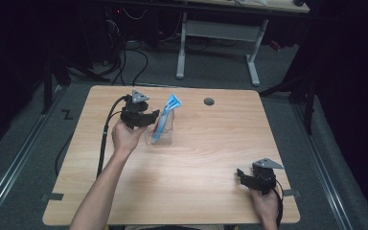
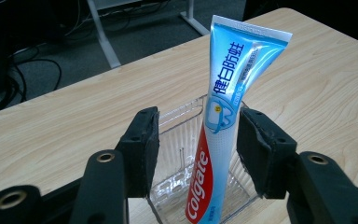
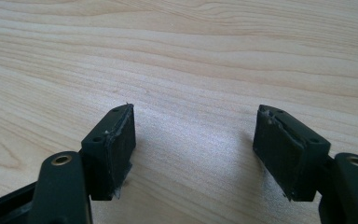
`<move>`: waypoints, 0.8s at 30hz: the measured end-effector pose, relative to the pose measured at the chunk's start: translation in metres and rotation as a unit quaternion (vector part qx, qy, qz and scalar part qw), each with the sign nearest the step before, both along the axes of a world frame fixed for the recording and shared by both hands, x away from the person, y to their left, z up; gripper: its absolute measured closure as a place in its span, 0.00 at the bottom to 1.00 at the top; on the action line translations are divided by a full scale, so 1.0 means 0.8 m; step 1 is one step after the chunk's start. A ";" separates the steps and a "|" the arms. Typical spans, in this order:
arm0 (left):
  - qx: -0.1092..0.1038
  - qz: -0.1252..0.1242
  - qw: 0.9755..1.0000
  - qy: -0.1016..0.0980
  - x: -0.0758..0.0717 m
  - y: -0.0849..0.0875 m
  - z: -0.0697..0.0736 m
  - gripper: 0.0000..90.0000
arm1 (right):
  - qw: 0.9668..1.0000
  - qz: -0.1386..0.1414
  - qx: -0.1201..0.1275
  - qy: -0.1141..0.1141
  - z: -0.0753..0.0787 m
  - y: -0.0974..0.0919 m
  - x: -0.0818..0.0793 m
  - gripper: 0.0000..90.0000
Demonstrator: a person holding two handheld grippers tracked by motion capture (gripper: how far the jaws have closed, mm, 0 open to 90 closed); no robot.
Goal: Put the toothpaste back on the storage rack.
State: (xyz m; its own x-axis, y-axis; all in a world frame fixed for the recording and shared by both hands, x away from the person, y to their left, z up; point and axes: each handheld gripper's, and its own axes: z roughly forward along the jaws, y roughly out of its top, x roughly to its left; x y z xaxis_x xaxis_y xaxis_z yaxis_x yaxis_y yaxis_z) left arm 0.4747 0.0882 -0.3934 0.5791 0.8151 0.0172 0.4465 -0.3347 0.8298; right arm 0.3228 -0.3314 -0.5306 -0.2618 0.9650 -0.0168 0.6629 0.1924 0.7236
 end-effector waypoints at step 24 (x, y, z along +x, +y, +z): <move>-0.005 0.006 1.000 -0.007 -0.021 0.029 0.005 0.51 | 1.000 0.000 0.000 0.000 0.000 0.000 0.000 0.33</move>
